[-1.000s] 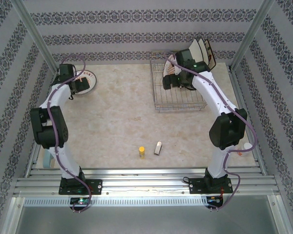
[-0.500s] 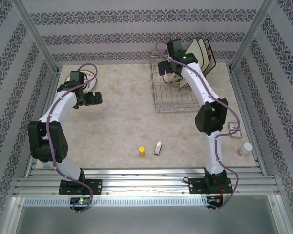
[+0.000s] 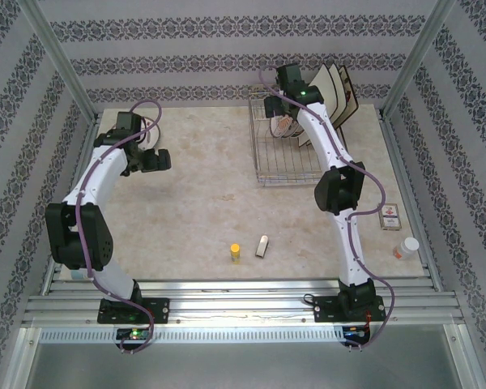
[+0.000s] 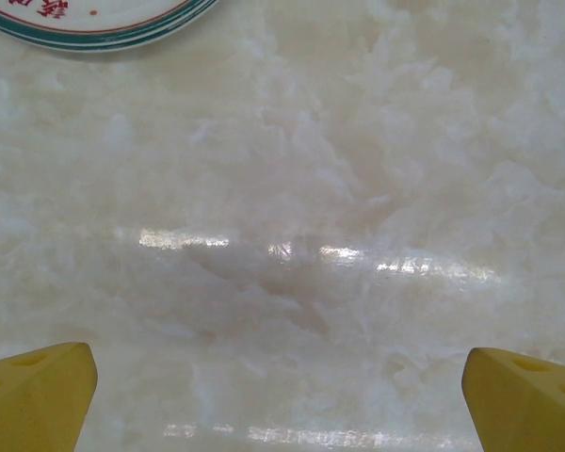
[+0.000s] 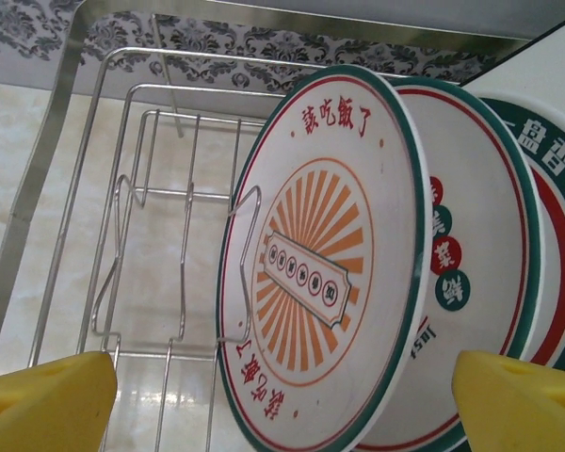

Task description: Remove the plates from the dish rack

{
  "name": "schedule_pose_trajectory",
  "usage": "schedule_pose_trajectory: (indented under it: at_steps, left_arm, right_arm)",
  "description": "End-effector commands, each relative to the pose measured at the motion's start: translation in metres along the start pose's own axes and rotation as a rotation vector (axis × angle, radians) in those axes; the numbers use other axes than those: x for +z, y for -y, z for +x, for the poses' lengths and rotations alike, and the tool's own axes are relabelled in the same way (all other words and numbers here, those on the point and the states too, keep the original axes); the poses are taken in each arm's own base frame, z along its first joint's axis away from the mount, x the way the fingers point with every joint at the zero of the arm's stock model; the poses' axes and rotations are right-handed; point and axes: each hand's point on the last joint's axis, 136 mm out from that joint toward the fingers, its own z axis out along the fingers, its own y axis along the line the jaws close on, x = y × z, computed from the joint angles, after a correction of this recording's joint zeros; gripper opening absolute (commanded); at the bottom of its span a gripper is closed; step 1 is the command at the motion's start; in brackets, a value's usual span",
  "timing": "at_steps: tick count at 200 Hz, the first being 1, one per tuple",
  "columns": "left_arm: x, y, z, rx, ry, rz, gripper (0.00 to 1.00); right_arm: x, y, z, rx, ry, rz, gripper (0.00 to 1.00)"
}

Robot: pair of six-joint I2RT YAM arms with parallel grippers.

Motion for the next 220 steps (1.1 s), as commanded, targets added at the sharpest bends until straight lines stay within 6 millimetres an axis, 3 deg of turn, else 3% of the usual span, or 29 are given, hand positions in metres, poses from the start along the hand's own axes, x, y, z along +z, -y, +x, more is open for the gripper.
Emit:
schedule_pose_trajectory:
  at_steps: [1, 66, 106, 147, 165, 184, 196, 220]
  left_arm:
    - [0.0, 0.005, 0.0, 0.011, -0.031, 0.009, 1.0]
    - [-0.004, 0.005, -0.007, 0.035, -0.024, -0.009, 1.0]
    - [-0.002, -0.002, -0.006, 0.054, -0.028, -0.048, 1.0]
    - [-0.004, -0.005, -0.007, 0.064, -0.018, -0.072, 1.0]
    - [-0.004, -0.004, -0.006, 0.065, -0.018, -0.072, 1.0]
    - [-0.004, -0.005, -0.006, 0.063, -0.018, -0.074, 1.0]
    - [-0.004, -0.004, -0.007, 0.063, -0.016, -0.07, 1.0]
    - [-0.001, -0.007, -0.006, 0.068, -0.024, -0.085, 1.0]
  right_arm:
    - [0.01, 0.005, 0.001, 0.011, -0.004, 0.015, 0.91]
    - [0.032, -0.005, -0.007, 0.066, 0.047, -0.024, 0.76]
    - [0.042, 0.001, -0.012, 0.119, 0.082, 0.017, 0.56]
    - [0.035, 0.001, -0.019, 0.14, 0.105, 0.021, 0.36]
    - [0.031, 0.0, -0.021, 0.14, 0.113, 0.024, 0.22]
    - [0.028, -0.002, -0.024, 0.15, 0.118, 0.014, 0.17]
    - [0.025, -0.002, -0.025, 0.154, 0.121, 0.012, 0.08]
    - [0.014, -0.003, -0.03, 0.155, 0.13, 0.006, 0.03]
